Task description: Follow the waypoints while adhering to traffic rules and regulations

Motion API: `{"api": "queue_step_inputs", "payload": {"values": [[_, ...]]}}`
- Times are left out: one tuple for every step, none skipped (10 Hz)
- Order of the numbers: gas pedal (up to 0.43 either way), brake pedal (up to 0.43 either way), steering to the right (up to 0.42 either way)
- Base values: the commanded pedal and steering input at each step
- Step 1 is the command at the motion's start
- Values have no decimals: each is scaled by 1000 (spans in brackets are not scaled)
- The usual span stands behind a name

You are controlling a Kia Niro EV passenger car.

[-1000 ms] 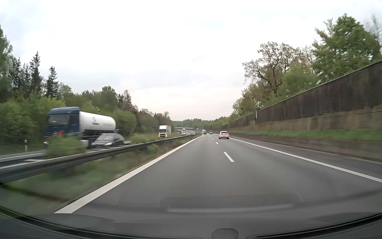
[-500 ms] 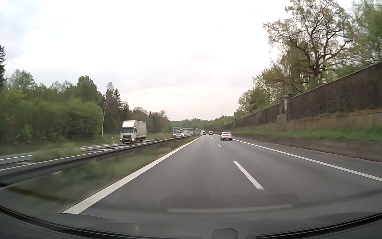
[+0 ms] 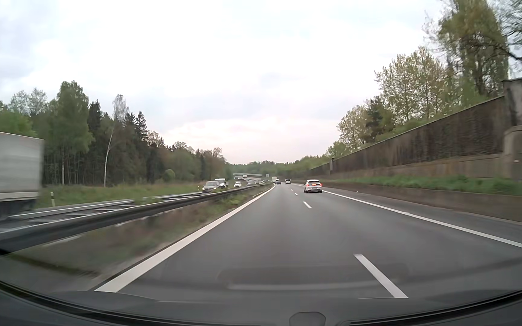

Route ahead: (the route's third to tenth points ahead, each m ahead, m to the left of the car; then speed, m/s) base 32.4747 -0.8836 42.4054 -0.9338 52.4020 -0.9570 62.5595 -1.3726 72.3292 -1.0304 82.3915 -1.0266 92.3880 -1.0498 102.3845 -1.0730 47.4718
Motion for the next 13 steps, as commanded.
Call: {"api": "queue_step_inputs", "payload": {"values": [[0,0,0],[0,0,0],[0,0,0],[0,0,0],[0,0,0],[0,0,0],[0,0,0],[0,0,0],[0,0,0],[0,0,0],[0,0,0],[0,0,1],[0,0,1]]}}
